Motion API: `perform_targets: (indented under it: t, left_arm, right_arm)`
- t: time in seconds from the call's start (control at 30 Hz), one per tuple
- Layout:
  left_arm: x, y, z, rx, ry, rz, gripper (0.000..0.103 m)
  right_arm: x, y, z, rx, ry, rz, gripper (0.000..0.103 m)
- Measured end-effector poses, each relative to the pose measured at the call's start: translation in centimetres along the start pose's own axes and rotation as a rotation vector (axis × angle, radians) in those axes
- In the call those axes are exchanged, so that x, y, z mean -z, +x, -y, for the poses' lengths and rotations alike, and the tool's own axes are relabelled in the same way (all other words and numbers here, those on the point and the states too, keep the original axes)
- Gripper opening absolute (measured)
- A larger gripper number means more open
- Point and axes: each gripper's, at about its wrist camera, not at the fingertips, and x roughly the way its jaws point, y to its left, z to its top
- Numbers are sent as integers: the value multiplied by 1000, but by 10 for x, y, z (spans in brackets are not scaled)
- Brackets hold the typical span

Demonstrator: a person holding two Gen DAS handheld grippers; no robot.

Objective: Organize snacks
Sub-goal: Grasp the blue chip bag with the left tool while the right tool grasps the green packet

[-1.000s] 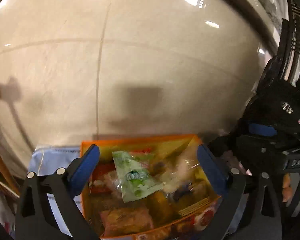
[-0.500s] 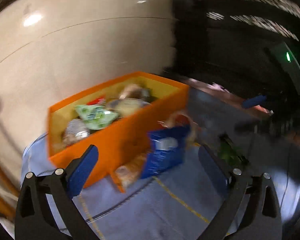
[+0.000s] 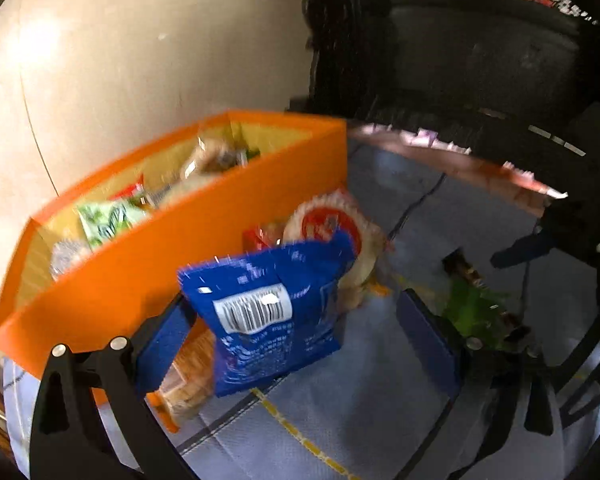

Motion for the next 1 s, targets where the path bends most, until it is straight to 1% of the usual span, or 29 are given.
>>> perform_targets:
  t: [0.03,0.07,0.1,0.13,0.17,0.2,0.23,0.27,0.33,0.43,0.53,0.57,0.6,0.63,0.73,0.8,0.9,0.93,0.97,1.0]
  left_arm:
    - [1,5,0,7,-10,-13,98]
    - [1,10,1,21,-17,-26,96]
    - [1,12,3,29,-17,-36,93]
    - [1,13,4,22,-13,-41,69]
    - [0,14,2,32,-27,-53,49]
    - [1,15,-4,78,-79,-73,47]
    - [2,14,-8,92,-105,-76,42]
    - [3,12,-10,99,-117,-79,39]
    - [6,5,-13,114,-133,-77,37]
    - [13,-9,-17,126,-155,-69,37]
    - [22,-17,-21,124,-183,-75,37]
    - [26,-19,-22,117,-192,-80,37]
    - [27,-20,-23,117,-198,-79,37]
    - [28,-21,-23,113,-199,-77,37]
    - [25,-18,-19,105,-192,-83,37]
    - [24,-15,-18,107,-192,-86,37]
    - [23,-13,-17,110,-196,-91,37]
    - [23,-13,-15,113,-191,-90,37]
    - [23,-14,-14,114,-188,-89,37]
    - [23,-15,-13,115,-184,-85,37]
  right_arm:
    - [-2,4,1,-1,7,-6,90]
    - [-2,9,2,-16,19,-18,87]
    - [-1,14,2,-21,27,-36,81]
    - [0,12,1,-4,19,-27,75]
    - [0,9,1,5,11,-13,65]
    - [-1,7,3,-5,20,-11,56]
    - [-1,5,7,-25,41,-7,45]
    - [-1,3,12,-49,65,-10,44]
    - [2,-1,19,-57,94,-5,44]
    - [9,-5,27,-77,139,-2,43]
    - [14,-6,31,-91,166,1,44]
    - [14,-6,30,-99,167,0,46]
    - [11,-5,32,-108,164,0,50]
    - [11,-5,31,-109,154,1,51]
    - [8,1,29,-93,131,3,56]
    - [5,2,25,-82,127,-3,62]
    - [0,6,22,-66,111,-20,65]
    - [0,7,20,-51,96,-28,65]
    - [0,7,17,-32,78,-32,58]
    - [0,5,15,-25,68,-27,40]
